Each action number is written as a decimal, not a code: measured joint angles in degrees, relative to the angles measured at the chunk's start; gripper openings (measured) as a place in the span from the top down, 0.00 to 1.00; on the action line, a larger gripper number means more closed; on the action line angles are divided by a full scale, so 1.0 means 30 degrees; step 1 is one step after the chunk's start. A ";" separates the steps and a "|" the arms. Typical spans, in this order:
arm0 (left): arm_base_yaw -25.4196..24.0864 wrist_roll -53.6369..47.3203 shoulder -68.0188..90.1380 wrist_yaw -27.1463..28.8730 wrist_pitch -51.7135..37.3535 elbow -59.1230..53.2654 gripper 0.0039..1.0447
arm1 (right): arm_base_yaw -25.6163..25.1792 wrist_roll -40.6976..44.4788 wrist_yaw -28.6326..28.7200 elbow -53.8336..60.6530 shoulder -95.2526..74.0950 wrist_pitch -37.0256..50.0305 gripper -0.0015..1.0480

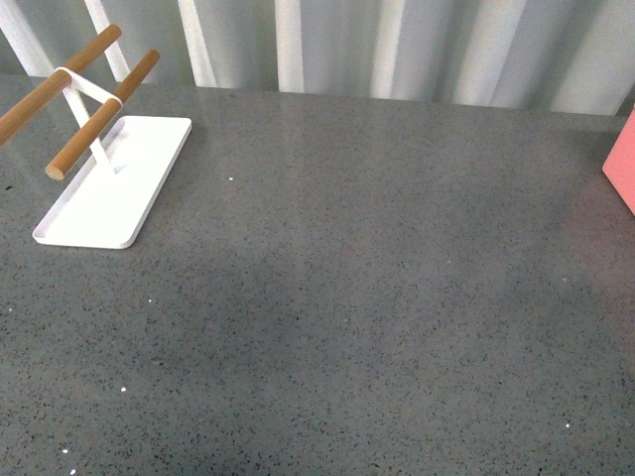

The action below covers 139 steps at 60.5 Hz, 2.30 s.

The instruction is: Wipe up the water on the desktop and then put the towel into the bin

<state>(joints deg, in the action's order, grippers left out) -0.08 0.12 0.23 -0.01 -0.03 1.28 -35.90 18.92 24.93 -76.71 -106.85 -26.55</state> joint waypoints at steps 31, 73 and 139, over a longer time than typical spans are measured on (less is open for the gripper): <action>0.0000 0.0000 0.0000 -0.0007 0.0000 0.0000 0.06 | 0.3264 -0.0619 0.1770 0.4255 0.8466 0.5326 0.07; 0.0000 0.0000 0.0000 0.0000 0.0000 0.0000 0.06 | 0.9530 -0.5996 -0.5821 2.1544 1.9424 2.0895 0.97; 0.0000 0.0000 0.0000 -0.0015 0.0000 0.0000 0.06 | 1.1912 -0.6054 -0.8218 2.5485 2.9514 1.5023 0.97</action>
<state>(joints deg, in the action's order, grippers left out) -0.08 0.12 0.23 -0.05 -0.03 1.28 -0.16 0.75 0.27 -0.25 -18.31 18.52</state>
